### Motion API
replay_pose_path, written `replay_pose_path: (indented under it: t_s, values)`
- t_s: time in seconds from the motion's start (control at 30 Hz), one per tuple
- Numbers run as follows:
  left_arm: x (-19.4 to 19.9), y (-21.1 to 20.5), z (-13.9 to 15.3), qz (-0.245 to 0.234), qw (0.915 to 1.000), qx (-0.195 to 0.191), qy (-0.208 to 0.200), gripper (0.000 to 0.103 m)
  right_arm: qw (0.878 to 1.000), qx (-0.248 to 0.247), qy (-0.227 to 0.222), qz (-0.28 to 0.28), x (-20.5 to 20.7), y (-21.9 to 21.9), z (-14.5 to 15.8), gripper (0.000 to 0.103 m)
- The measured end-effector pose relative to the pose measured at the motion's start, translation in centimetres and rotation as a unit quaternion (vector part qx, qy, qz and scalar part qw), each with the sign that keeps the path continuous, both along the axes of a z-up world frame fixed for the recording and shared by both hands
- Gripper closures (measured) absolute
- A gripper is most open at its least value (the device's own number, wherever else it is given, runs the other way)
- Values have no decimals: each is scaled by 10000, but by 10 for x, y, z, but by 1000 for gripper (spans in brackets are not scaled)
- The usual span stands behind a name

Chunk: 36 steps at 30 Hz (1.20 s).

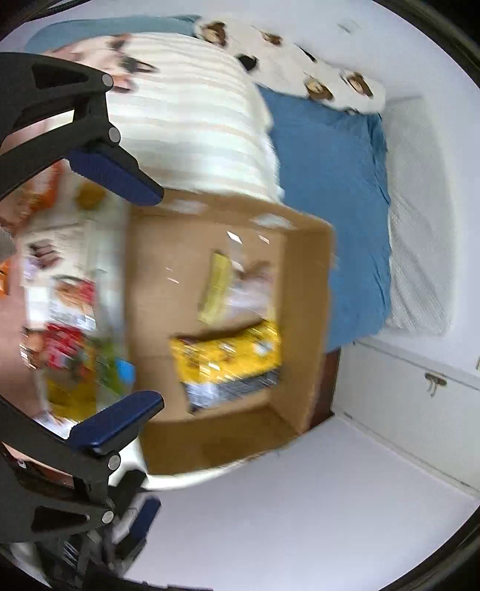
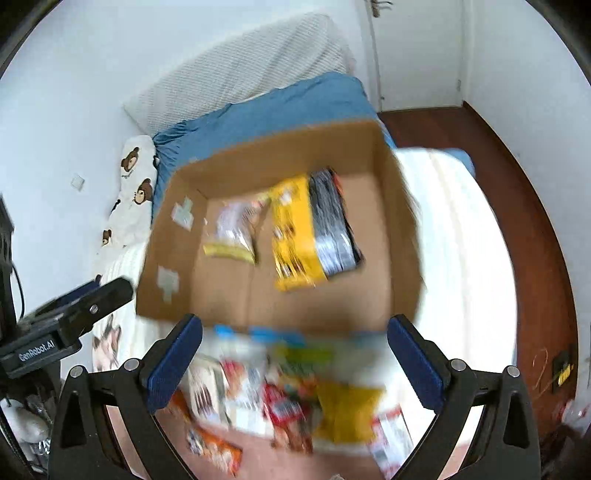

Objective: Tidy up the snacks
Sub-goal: 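Grasp the Franzzi cookie pack with left tool while right grasps red-white packet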

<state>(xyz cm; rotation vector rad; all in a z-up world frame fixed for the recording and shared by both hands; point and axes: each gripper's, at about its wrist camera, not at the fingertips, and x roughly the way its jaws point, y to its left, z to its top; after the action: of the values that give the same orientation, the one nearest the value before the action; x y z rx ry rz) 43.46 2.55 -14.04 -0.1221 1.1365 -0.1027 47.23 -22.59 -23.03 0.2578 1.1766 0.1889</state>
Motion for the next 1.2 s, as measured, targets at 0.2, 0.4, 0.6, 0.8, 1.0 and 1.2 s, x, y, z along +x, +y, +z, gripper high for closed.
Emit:
replay_pose_path:
  t_s: [0.2,0.4,0.6,0.8,1.0,1.2]
  values:
    - [-58,15,-83,230,9953,442,833,0,9951,-617,772,-62,-73,-39,-74,1]
    - [-67,12,-153,152,9869,676,1455,1,9851,-940,1434,-106,-107,-63,-158,4]
    - [-54,-2,-191,-97,9792,873,1829,1,9818,-774,1653,-532,-121,-67,-187,31]
    - [-49,5,-216,28,9782,675,1961,6,9760,94,2007,-837,-139,-72,-186,25]
    - [-66,13,-220,123,9815,526,1838,46,9775,-534,1914,-705,-127,-70,-188,22]
    - [-124,10,-223,142,9800,571,1901,46,9792,-696,1841,-494,-151,-45,-186,51]
